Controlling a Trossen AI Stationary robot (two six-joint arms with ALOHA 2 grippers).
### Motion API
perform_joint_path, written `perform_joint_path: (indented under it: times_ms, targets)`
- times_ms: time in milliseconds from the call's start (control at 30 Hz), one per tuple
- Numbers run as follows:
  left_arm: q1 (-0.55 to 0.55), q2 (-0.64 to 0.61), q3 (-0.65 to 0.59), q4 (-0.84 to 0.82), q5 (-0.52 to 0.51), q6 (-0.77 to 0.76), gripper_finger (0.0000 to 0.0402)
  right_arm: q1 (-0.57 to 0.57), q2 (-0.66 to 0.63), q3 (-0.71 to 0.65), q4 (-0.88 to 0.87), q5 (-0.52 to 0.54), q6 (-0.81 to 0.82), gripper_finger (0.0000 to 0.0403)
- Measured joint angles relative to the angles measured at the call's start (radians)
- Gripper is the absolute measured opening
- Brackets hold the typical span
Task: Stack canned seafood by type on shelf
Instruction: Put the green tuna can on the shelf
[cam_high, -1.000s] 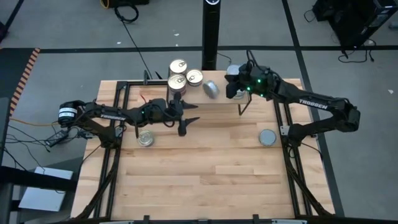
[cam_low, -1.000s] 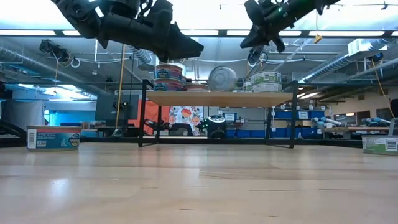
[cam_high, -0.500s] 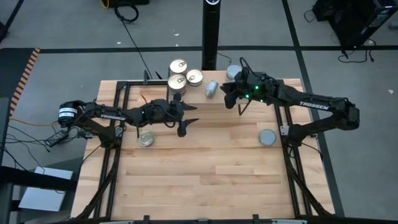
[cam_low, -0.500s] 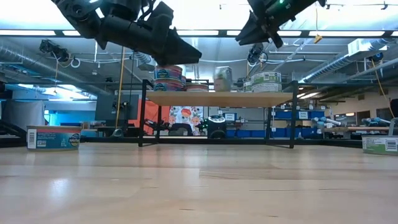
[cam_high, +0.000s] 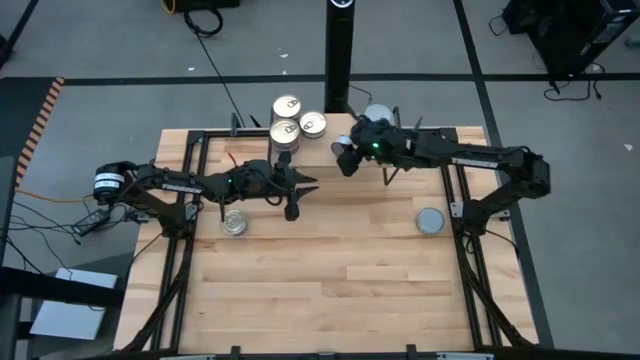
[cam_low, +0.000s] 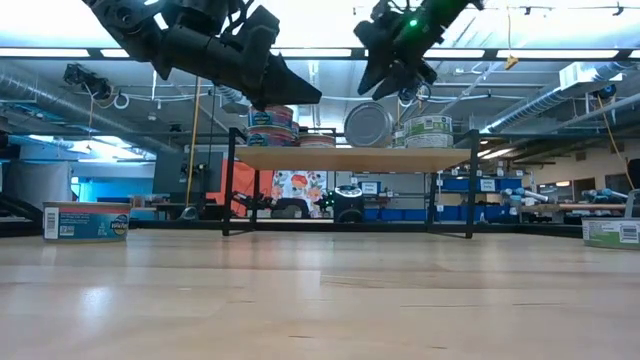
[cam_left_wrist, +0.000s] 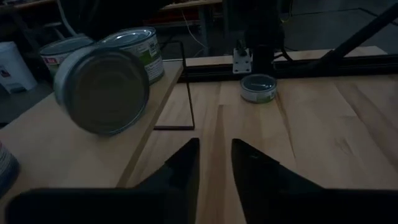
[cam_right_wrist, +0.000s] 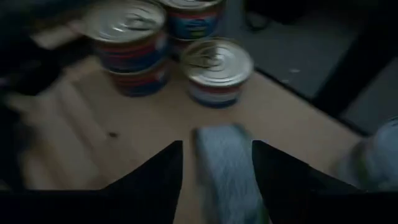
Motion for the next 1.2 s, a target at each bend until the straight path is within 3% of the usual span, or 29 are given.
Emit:
perform_joint_path:
  times_ms: [200,467,933,1200]
  targets:
    - [0.0,0.0,0.0,-0.024,0.0,0.002,0.0074,0.0,0.107,0.16,-0.188,0.028,-0.09,0.0214]
    - [-0.002,0.0,0.0,-0.056,0.001,0.002,0.0073,-0.026,0.173,0.235,-0.348,0.023,-0.099,0.0186]
    - [-0.002,0.0,0.0,-0.059,0.001,0.002,0.0073,-0.061,0.172,0.233,-0.331,-0.019,-0.134,0.0053]
    - [-0.002,0.0,0.0,-0.061,0.0,0.002,0.0073,-0.025,0.171,0.314,-0.351,0.012,-0.158,0.0051]
